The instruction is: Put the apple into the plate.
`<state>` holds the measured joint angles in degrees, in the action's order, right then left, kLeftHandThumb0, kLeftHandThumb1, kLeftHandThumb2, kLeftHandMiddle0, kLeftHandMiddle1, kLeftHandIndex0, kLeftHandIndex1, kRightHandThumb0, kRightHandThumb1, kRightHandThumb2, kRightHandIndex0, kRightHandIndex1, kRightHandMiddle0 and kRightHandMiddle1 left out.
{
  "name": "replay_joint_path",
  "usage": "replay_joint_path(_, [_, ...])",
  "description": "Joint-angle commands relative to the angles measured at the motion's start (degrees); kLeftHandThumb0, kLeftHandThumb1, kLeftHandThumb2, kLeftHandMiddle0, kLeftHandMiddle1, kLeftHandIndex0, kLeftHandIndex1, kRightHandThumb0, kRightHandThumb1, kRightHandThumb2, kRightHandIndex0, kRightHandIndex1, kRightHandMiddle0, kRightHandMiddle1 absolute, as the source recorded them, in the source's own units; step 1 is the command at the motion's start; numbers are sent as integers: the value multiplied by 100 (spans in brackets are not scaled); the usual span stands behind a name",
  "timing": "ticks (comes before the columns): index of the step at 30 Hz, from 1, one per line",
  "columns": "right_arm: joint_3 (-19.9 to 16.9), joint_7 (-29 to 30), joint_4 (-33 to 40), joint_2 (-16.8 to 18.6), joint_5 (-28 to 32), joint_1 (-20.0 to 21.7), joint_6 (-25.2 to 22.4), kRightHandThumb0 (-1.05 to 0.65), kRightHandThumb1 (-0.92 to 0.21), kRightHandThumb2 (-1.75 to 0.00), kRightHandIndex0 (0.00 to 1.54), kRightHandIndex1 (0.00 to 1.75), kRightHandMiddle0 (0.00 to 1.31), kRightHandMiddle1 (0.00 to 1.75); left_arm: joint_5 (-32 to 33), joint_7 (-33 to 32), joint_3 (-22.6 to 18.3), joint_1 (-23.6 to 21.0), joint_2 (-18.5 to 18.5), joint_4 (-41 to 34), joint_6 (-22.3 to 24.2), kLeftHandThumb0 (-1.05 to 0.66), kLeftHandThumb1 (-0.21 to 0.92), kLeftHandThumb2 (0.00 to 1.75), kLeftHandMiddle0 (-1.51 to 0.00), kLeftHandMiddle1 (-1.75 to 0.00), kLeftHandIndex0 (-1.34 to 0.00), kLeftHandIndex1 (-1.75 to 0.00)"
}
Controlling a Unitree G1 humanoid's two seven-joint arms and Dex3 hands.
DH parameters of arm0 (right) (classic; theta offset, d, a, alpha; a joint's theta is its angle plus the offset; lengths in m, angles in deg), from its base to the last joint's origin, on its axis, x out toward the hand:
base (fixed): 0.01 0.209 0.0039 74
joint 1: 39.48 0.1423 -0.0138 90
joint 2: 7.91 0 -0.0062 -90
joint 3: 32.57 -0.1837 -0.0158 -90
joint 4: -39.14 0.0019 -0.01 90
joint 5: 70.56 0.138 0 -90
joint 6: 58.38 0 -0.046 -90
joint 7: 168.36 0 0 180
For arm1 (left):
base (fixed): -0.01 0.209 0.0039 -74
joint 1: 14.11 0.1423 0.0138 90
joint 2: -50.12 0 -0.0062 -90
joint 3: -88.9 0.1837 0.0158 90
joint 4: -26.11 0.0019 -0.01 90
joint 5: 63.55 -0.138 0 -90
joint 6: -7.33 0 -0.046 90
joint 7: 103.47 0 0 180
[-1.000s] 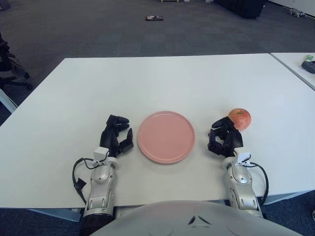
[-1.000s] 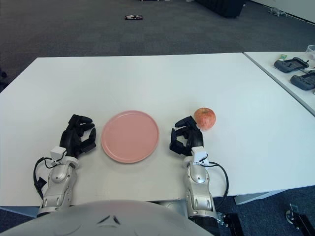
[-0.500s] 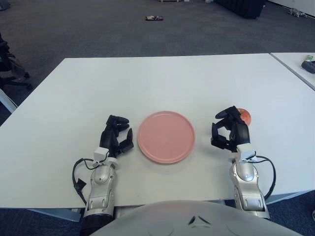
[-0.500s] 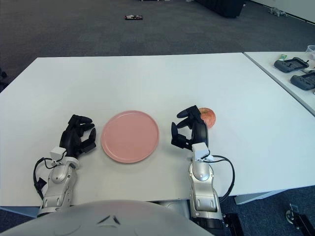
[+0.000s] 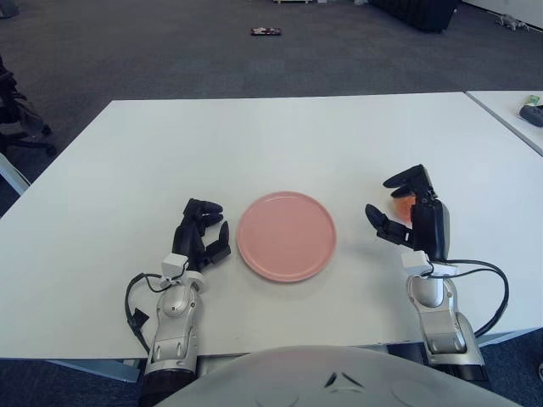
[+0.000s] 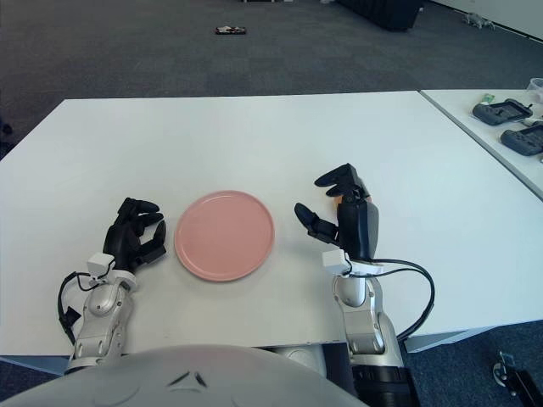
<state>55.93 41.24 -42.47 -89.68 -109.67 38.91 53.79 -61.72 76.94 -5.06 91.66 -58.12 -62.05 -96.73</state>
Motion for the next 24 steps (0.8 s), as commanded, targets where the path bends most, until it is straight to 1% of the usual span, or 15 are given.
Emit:
replay_joint_path(1, [-85,554,-178,-121,-391,241,98,-61,-63,-89,2,70,1,110,14,-20,37,78,-17,100,201,-1,54,100,-45,-155,-36,-175])
replay_joint_path(2, [-82,686,-199,-133,-506,265,53,-64,-63,-89,1,61,1,103,11,-23,37,78,-18,99,204,-1,54,100,-45,-155,-36,-175])
replay_joint_path(3, [-93,809,-189,-131,-682,292,-98,-66,-62,-88,1,54,1,98,8,-25,38,78,-18,98,214,-1,54,100,-45,-155,-36,-175])
replay_joint_path(5, [-107,949,-172,-135,-889,338,-304,-74,-63,-83,0,24,0,71,8,-26,40,79,-19,96,226,-1,54,100,-45,-155,-36,-175])
replay_joint_path(6, [-105,981,-166,-142,-934,355,-362,-76,-63,-81,0,20,0,63,10,-26,41,79,-20,96,229,-1,54,100,-45,-156,-36,-175])
replay_joint_path(8, [-103,995,-142,-143,-1000,458,-514,-81,-62,-76,0,8,0,37,26,-15,40,78,-24,100,222,-1,53,101,-45,-156,-36,-175])
replay_joint_path(9, [-95,960,-130,-126,-1039,561,-651,-83,-62,-74,0,5,0,28,35,-7,40,77,-25,103,212,-1,53,101,-45,-157,-35,-175])
replay_joint_path(12, [-68,908,-133,-99,-1094,724,-915,-87,-60,-71,0,2,0,9,47,4,41,75,-27,102,196,-1,53,101,-45,-157,-36,-175])
replay_joint_path(15, [-58,822,-152,-67,-1142,824,-1289,-89,-57,-69,0,0,0,3,25,-10,54,92,-31,69,191,-1,53,101,-45,-157,-36,-175])
replay_joint_path(18, [-54,662,-179,-54,-1192,924,-1696,-91,-55,-67,0,0,0,1,12,-16,60,99,-27,49,204,-1,54,101,-45,-156,-36,-175])
replay_joint_path(21, [-29,243,-47,-23,-1231,932,-2227,-91,-54,-66,0,0,0,0,3,-13,69,118,-20,27,209,-1,54,100,-45,-155,-36,-175])
replay_joint_path(24, [11,-58,44,-41,-1203,960,-2543,-92,-52,-65,0,0,0,0,-2,-12,77,125,-13,22,204,-1,54,99,-45,-155,-36,-175])
